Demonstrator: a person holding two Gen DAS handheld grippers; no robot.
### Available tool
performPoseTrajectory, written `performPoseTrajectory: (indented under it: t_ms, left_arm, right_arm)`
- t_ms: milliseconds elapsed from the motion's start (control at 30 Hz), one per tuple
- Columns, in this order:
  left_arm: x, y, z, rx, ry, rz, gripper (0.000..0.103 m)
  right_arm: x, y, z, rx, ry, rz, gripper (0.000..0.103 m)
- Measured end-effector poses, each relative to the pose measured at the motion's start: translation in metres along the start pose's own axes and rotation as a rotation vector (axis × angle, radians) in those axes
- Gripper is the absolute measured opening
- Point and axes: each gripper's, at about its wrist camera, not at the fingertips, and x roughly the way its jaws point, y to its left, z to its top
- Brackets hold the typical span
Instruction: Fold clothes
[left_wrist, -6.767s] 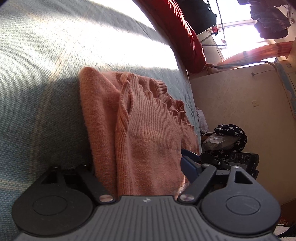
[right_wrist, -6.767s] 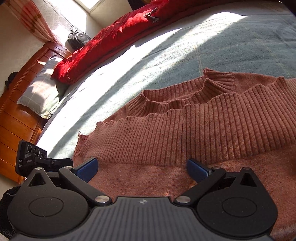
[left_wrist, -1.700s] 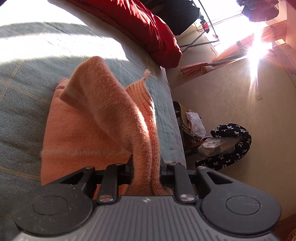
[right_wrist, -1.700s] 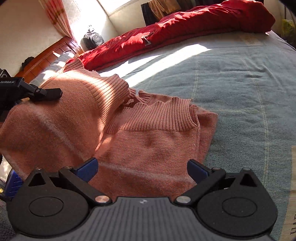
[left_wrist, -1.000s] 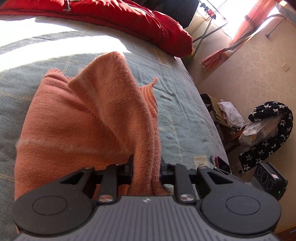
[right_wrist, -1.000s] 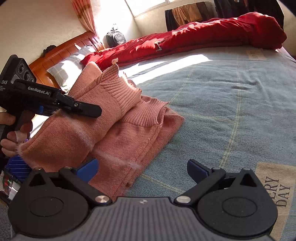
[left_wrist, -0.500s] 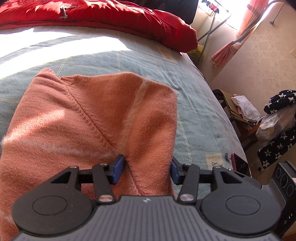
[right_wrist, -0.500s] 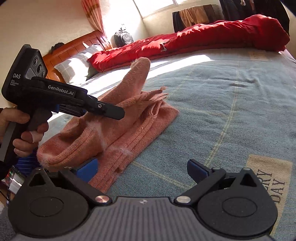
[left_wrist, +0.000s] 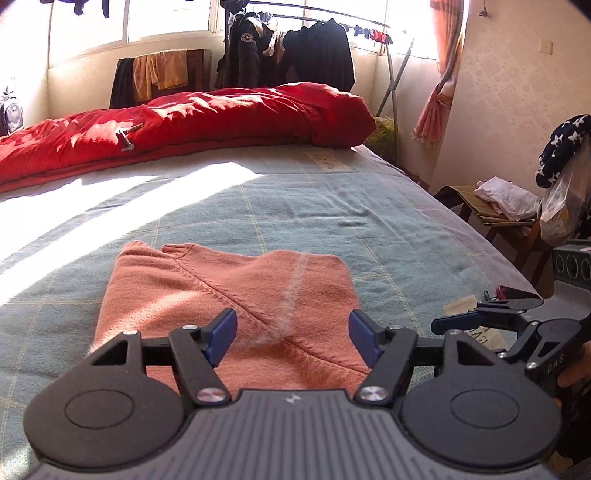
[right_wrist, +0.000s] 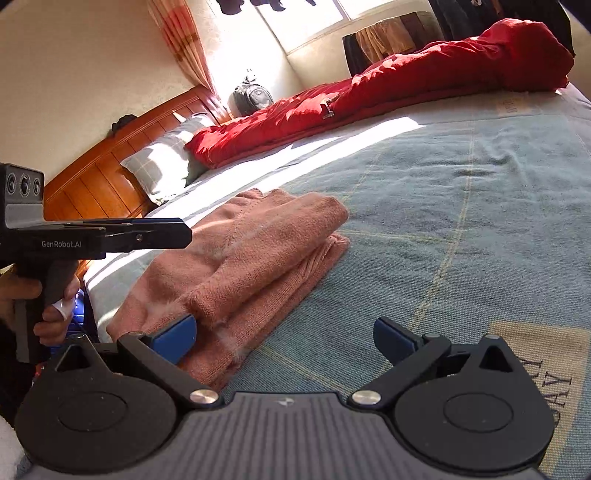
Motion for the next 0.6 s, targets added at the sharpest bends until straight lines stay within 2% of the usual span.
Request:
performPoseTrajectory:
  t_ms: [133,267,333,400,533,567,600]
  left_arm:
    - [-0.014,0.026,-0.019,-0.056,-0.026,0.115,0.068]
    - [-0.003,0.052,-0.048,-0.059,0.064,0.186,0.068]
    - [0.000,0.072,-0.068,-0.085,0.095,0.213,0.072]
    - [-0.006,0.089,-0.077,-0.181,0.083,0.172,0.079]
    - [-0.020,0.121,-0.091,-0.384,0.052,0.079,0.077]
    - [-0.026,0.115,-0.088,-0.318,0.037,0.089,0.073]
    - [-0.032,0.106,-0.082,-0.232,0.021,0.105,0.073]
  right_arm:
    - [0.002,-0.004,0.001,0.018,-0.010,0.020,0.103]
    - [0.003,0.000,0.001,0.004,-0.011,0.033,0.103]
    - [0.005,0.003,0.000,-0.003,-0.006,0.039,0.103]
    - [0.006,0.005,-0.001,-0.007,-0.001,0.034,0.103]
    - [0.005,0.005,-0.003,-0.013,0.006,0.028,0.103]
    - [0.004,0.006,-0.002,-0.015,0.005,0.028,0.103]
    - [0.004,0.007,-0.002,-0.018,0.003,0.027,0.103]
